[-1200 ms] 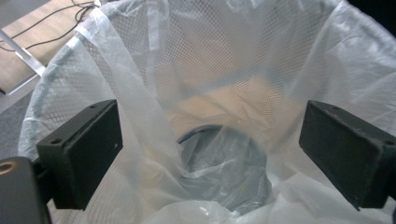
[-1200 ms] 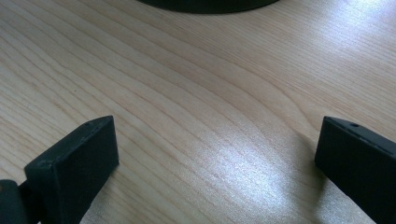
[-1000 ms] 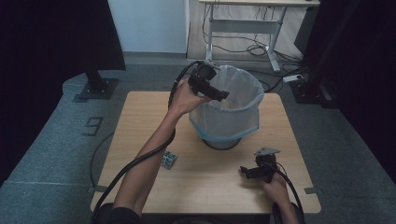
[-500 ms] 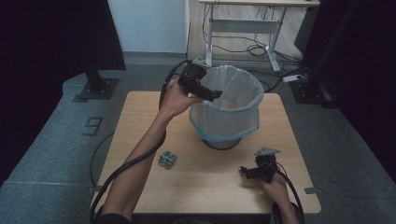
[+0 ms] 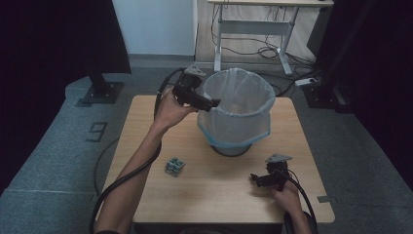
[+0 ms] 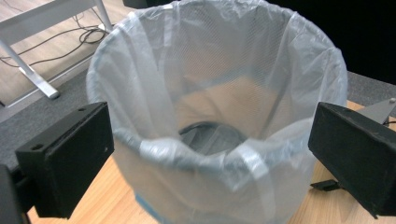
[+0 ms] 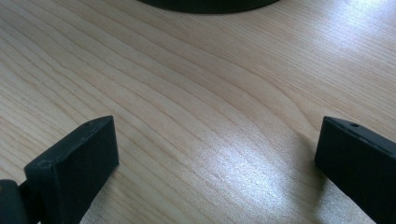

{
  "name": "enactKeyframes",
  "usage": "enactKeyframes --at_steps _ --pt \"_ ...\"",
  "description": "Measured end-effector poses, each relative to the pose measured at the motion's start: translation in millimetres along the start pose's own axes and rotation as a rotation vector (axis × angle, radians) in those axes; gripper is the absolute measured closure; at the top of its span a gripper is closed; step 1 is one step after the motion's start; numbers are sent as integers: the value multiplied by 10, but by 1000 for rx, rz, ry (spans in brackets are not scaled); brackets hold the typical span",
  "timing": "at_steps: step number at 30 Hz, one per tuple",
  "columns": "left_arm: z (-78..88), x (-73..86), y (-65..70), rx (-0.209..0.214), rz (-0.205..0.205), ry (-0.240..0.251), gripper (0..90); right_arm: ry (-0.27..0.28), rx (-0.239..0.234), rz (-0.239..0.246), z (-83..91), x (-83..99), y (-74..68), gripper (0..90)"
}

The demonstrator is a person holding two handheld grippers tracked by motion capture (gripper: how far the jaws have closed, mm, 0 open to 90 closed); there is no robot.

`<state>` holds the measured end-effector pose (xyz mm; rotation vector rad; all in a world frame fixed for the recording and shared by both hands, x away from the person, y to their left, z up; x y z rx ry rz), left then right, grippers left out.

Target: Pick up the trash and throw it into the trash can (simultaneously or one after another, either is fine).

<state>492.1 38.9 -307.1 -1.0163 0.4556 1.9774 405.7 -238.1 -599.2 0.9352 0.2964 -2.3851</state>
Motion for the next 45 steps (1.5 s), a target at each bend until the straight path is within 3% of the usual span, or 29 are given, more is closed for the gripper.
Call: enactKeyframes --at_steps 17,28,45 --pt "236 359 -46 -6 19 42 1 0 0 -1 0 0 -1 0" --pt "274 632 -43 -1 21 56 0 -1 0 1 1 1 0 0" --pt "242 1203 -70 -5 60 54 0 -1 0 1 0 1 0 0"
Point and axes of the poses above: each handheld gripper's, and its own axes: z roughly backward along the jaws, x roughly out of its underside, y roughly to its right, the point moved 6 cm from there along -z, roughly forward along the jaws, and after that the axes turned 3 degrees about -y, right-handed, at the moved point
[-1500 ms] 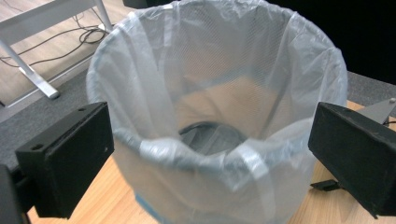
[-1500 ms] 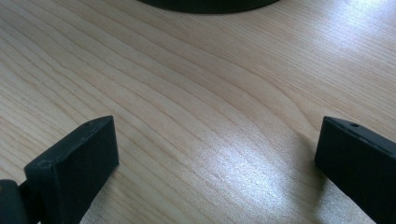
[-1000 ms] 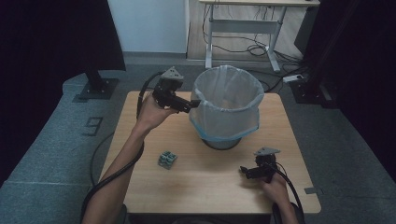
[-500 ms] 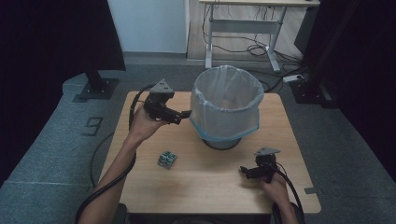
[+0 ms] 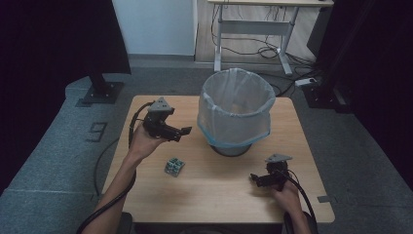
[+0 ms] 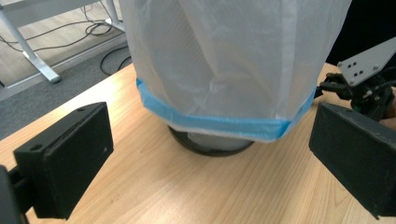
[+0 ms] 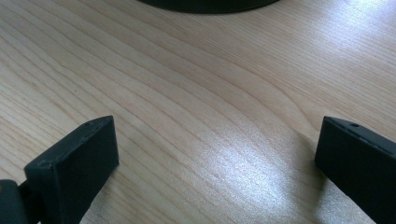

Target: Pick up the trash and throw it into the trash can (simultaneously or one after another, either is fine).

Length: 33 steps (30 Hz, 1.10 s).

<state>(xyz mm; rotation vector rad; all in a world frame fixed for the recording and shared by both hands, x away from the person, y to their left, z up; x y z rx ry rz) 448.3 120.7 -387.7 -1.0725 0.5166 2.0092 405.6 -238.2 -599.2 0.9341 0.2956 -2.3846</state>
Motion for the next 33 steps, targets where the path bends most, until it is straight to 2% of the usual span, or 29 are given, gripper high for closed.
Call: enactKeyframes --at_steps 6,24,33 --pt "-12 153 19 -2 5 5 0 0 0 0 0 0 0 0" --pt "-123 550 75 -30 -15 -26 0 3 1 0 -3 -1 0 0" --pt "-195 786 107 -35 8 -28 0 3 0 0 -2 0 0 0"
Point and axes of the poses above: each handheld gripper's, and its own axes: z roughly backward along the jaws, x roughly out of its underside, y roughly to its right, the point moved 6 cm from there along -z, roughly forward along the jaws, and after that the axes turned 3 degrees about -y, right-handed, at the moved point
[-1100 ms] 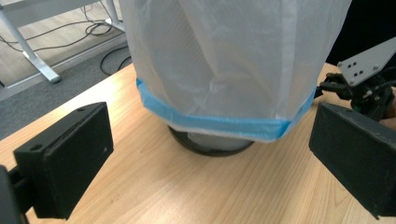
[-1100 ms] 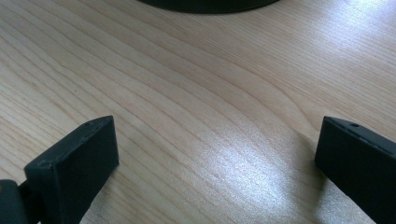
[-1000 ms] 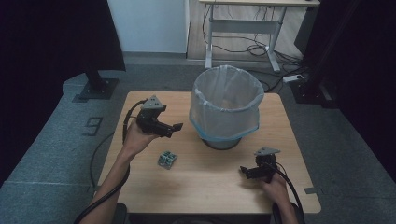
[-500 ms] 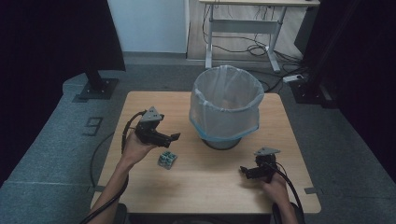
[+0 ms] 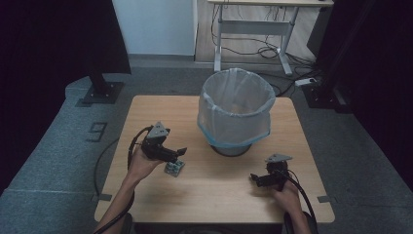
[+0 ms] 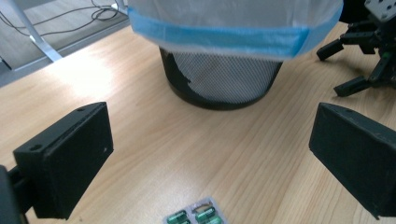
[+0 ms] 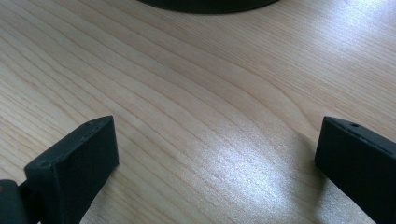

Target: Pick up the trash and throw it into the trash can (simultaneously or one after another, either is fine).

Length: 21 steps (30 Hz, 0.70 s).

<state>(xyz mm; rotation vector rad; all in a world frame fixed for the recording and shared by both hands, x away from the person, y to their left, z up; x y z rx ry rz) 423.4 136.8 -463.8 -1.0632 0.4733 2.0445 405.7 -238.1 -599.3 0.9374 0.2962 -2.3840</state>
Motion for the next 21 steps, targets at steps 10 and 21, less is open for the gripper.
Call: enactKeyframes --at_steps 10,21 --pt "-114 261 9 -3 31 -5 0 0 0 -2 0 -1 -1 0" --pt "-237 488 32 -24 43 -37 0 0 0 -3 0 0 -2 0"
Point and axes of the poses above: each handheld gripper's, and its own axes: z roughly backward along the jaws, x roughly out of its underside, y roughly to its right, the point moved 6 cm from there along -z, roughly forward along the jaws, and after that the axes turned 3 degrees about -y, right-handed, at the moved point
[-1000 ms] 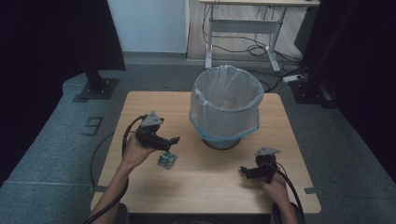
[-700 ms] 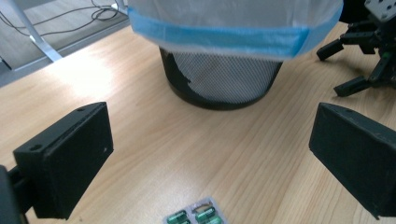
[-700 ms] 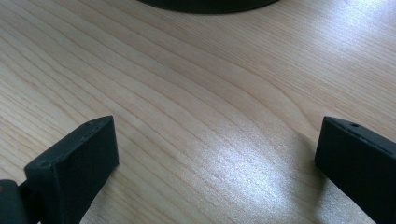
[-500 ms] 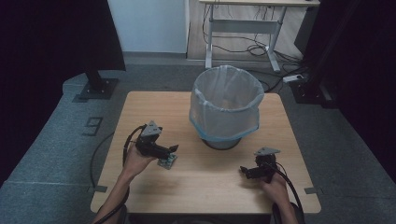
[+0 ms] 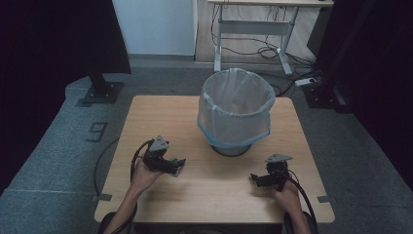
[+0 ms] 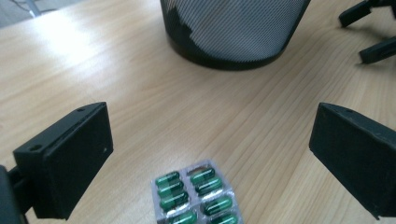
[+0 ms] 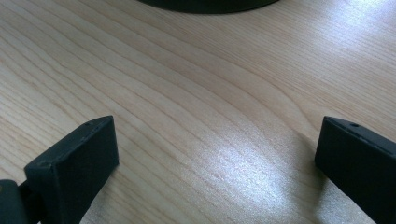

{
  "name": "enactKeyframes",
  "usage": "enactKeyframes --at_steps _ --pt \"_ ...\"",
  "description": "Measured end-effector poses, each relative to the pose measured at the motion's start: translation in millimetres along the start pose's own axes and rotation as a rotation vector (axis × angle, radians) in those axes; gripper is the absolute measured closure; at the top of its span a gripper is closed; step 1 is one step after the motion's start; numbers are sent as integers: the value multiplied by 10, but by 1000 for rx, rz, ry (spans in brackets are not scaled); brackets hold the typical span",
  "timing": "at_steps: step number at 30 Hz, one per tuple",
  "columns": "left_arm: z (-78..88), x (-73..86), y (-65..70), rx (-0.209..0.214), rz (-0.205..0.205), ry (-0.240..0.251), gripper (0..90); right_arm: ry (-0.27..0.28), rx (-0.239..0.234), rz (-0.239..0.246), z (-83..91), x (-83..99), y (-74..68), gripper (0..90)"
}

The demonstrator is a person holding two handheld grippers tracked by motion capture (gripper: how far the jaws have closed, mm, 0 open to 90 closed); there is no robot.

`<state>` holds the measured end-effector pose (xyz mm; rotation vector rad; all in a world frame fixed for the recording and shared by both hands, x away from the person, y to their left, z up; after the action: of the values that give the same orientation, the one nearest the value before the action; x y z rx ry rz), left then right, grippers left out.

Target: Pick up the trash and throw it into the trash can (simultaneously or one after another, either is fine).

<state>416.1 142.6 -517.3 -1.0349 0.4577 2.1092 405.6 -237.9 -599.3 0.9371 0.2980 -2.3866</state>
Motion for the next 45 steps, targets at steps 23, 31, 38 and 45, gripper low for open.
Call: enactKeyframes --at_steps 23,31,38,45 --pt "-313 460 -50 -37 48 -96 0 1 0 1 -1 -1 1 0" --pt "-394 546 -46 -43 49 -133 0 1 0 1 -1 -1 1 0" --pt "-425 565 -39 -64 38 -164 7 1 0 1 -1 0 1 0" --pt "-440 581 -28 -72 28 -193 162 1 0 1 -1 0 0 0"
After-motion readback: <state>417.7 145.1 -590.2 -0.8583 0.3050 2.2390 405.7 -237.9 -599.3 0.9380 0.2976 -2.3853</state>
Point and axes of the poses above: each handheld gripper's, and its own axes: z roughly backward along the jaws, x roughly out of its underside, y roughly to its right, the point moved 6 cm from there along -z, roughly forward along the jaws, and after that the axes turned 3 degrees about -y, right-handed, at the moved point
